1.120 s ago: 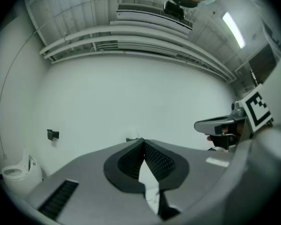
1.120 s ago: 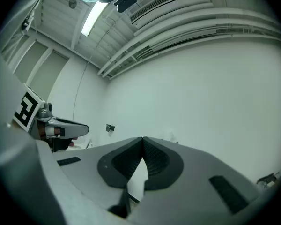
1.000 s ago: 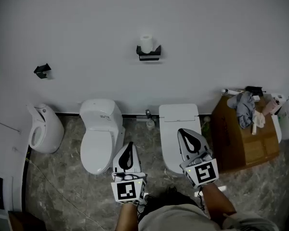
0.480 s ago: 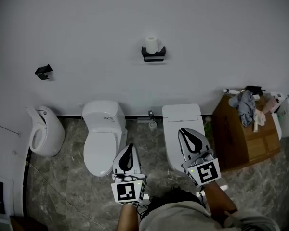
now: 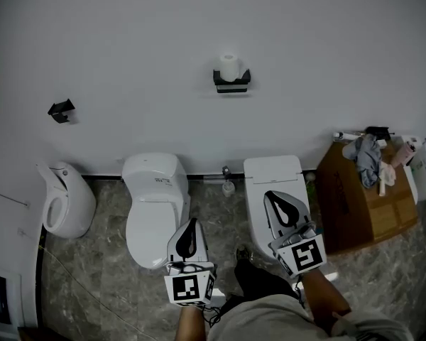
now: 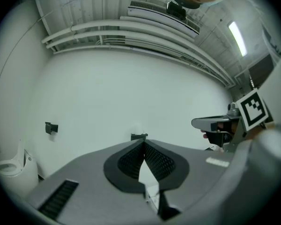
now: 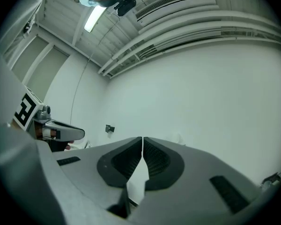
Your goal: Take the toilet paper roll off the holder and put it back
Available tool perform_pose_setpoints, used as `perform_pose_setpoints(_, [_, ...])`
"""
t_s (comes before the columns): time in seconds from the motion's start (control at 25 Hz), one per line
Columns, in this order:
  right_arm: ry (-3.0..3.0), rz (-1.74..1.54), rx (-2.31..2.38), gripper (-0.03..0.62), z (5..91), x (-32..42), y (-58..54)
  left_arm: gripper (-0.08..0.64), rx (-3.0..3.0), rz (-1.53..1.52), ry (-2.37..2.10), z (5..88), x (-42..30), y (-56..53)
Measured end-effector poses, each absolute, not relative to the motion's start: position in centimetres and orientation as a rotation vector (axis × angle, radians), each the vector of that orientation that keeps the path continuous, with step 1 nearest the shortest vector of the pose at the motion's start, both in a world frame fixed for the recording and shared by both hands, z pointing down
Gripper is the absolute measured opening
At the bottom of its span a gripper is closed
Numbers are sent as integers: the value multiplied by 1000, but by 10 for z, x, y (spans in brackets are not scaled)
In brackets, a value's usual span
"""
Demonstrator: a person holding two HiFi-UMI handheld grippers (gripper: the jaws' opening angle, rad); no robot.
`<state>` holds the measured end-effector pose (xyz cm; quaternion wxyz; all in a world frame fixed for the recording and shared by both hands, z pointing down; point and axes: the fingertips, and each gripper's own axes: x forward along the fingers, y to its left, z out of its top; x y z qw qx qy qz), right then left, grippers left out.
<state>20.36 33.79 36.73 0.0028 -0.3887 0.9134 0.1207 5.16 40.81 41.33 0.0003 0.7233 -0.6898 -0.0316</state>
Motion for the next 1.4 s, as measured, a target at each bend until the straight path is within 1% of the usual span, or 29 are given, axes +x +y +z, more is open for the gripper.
perform_pose_setpoints(0.16, [2863, 373, -1213, 6, 379, 185, 291, 3, 2277, -81, -2159, 423, 35, 361])
perform_pose_setpoints(0.4, [2873, 354, -1215, 6, 382, 155, 199, 3, 2293, -43, -2146, 420, 6, 264])
perform_pose_setpoints(0.76, [2880, 275, -1255, 5, 389, 145, 72, 3, 2284, 24, -2107, 426, -6, 136])
perform_pose_setpoints(1.24, [2873, 221, -1368, 6, 403, 124, -15, 3, 2381, 27, -1966, 442, -25, 22])
perform_pose_setpoints(1.4, [2855, 204, -1492, 6, 410, 119, -48, 3, 2463, 28, -1869, 445, -33, -29])
